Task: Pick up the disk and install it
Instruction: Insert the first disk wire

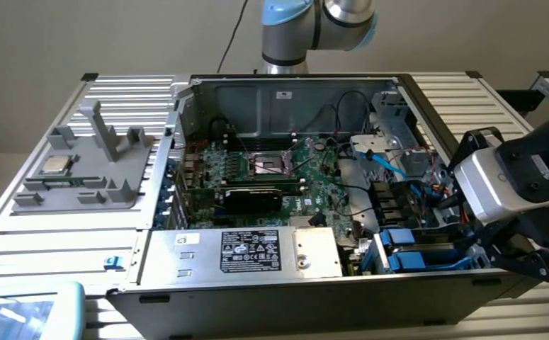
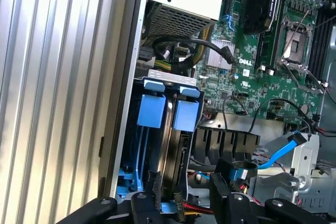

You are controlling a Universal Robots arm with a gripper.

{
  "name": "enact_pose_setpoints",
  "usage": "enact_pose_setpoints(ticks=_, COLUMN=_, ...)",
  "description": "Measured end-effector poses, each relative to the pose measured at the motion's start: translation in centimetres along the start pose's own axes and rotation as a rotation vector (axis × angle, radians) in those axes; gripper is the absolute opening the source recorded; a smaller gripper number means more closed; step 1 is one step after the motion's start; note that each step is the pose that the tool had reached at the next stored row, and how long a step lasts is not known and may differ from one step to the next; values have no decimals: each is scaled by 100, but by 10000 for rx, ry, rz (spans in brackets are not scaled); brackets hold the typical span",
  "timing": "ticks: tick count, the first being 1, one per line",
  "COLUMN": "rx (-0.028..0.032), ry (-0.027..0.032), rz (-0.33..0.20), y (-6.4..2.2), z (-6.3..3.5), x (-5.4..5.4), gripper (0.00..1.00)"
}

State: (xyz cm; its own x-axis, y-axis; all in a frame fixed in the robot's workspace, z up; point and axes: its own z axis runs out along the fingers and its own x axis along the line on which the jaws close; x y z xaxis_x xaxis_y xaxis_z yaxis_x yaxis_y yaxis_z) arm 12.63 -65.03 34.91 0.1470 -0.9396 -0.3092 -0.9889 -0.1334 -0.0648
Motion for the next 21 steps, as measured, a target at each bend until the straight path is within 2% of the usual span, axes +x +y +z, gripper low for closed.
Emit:
enact_pose_setpoints(ticks=7, rx=-106, ry=-96, rz=-358, y=-2, z=9, x=20, gripper=50)
enact_pose_setpoints(ticks=9, rx=-145, ry=-104, rz=-490, y=-13, z=10, x=22, gripper=50)
enact_pose_setpoints(ticks=14, rx=-160, ry=-122, rz=-706, y=-56, z=12, x=29, gripper=50)
enact_pose_setpoints(ticks=17, rx=-165, ry=-189, rz=-768, y=-79, z=13, x=34, gripper=50)
enact_pose_setpoints(ticks=20, rx=-164, ry=-220, rz=-769, y=-98, z=14, x=37, gripper=50)
enact_pose_setpoints(ticks=21, rx=-158, ry=-252, rz=-769, y=-102, z=14, x=41, gripper=50)
